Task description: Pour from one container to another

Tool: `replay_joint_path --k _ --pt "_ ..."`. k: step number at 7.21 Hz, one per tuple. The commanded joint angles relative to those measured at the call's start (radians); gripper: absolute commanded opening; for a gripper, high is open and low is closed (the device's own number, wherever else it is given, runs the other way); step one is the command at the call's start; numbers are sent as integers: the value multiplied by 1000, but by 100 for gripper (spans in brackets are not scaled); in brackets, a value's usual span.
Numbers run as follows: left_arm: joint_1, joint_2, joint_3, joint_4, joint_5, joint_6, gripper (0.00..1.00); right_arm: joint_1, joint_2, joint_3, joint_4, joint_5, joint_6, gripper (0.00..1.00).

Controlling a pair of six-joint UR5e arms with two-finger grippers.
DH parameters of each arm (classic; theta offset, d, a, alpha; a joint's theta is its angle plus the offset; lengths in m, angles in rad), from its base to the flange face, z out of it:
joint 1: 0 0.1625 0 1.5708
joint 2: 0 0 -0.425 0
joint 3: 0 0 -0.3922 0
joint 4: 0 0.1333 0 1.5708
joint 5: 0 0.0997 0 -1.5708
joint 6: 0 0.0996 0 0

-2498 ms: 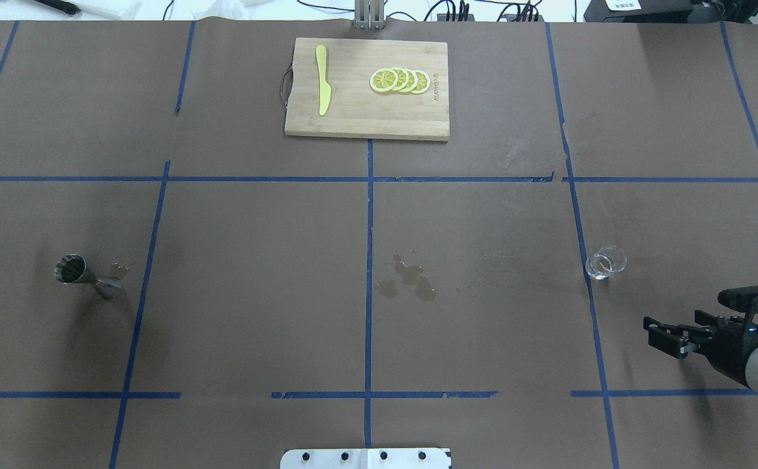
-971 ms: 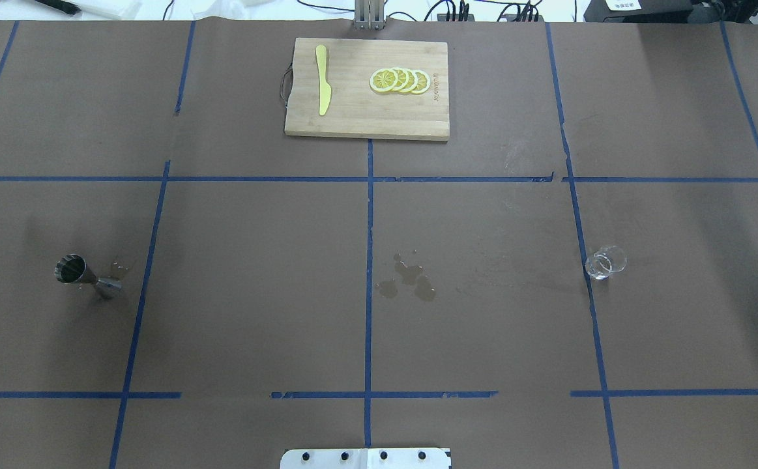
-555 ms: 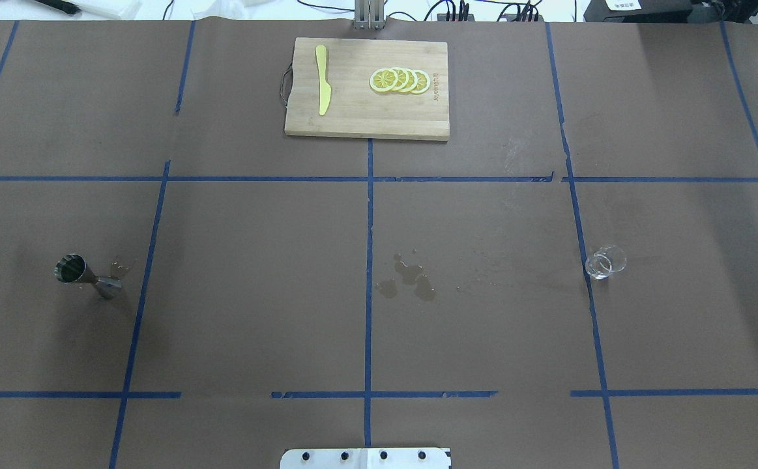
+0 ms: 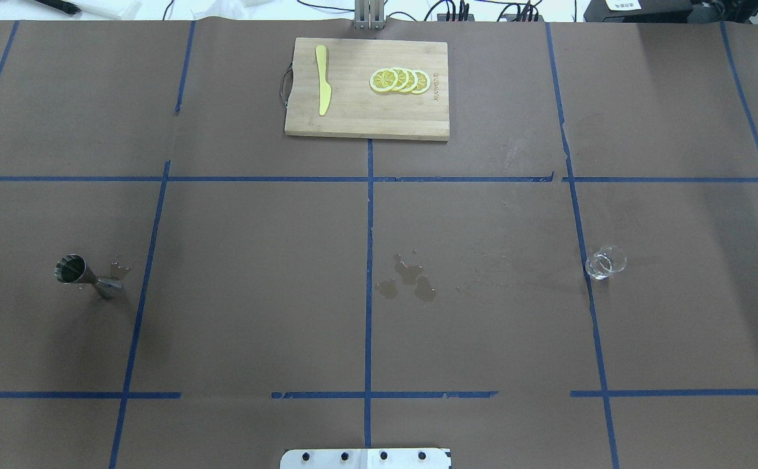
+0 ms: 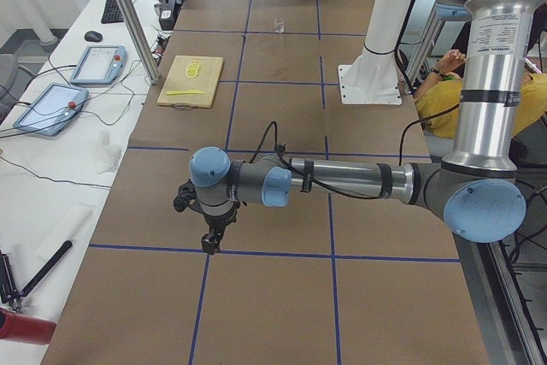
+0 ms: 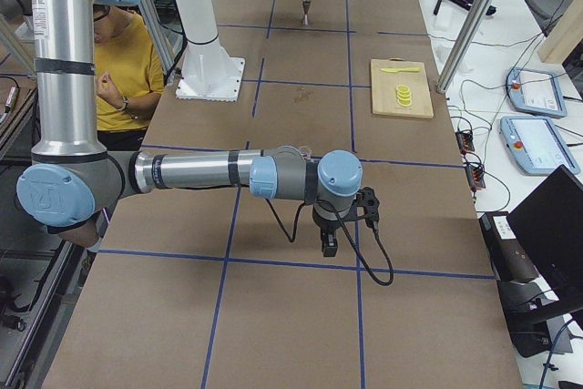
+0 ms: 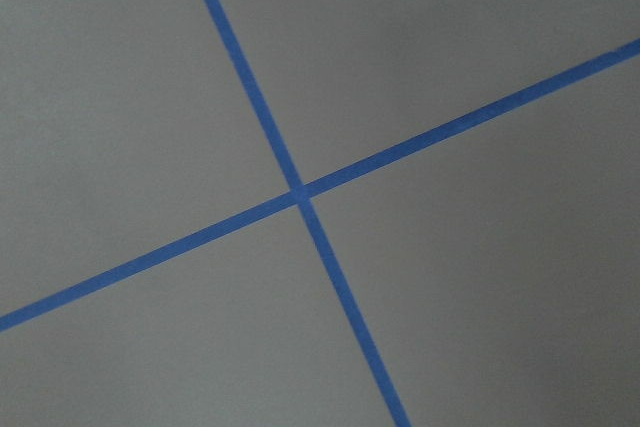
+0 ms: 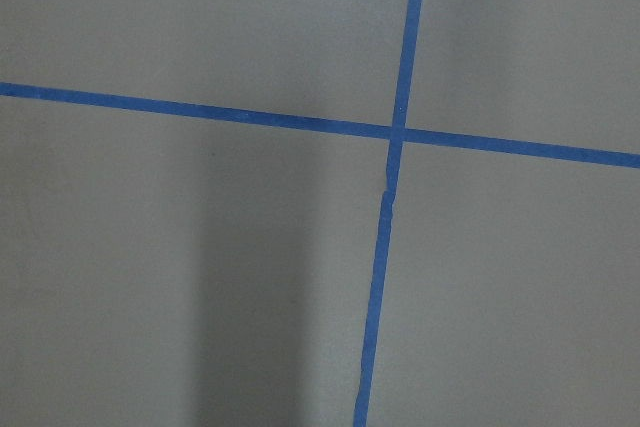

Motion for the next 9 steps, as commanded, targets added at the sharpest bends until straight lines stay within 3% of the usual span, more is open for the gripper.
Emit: replay_joint_path --k 1,2,9 --pt "-49 -10 -25 45 4 -129 100 7 -5 16 4 -2 13 100" --pt "-47 -1 -63 25 7 -185 100 7 -11 19 5 -8 18 100" --pt "-13 -11 -76 -22 7 -180 100 0 -2 47 -18 -43 27 100"
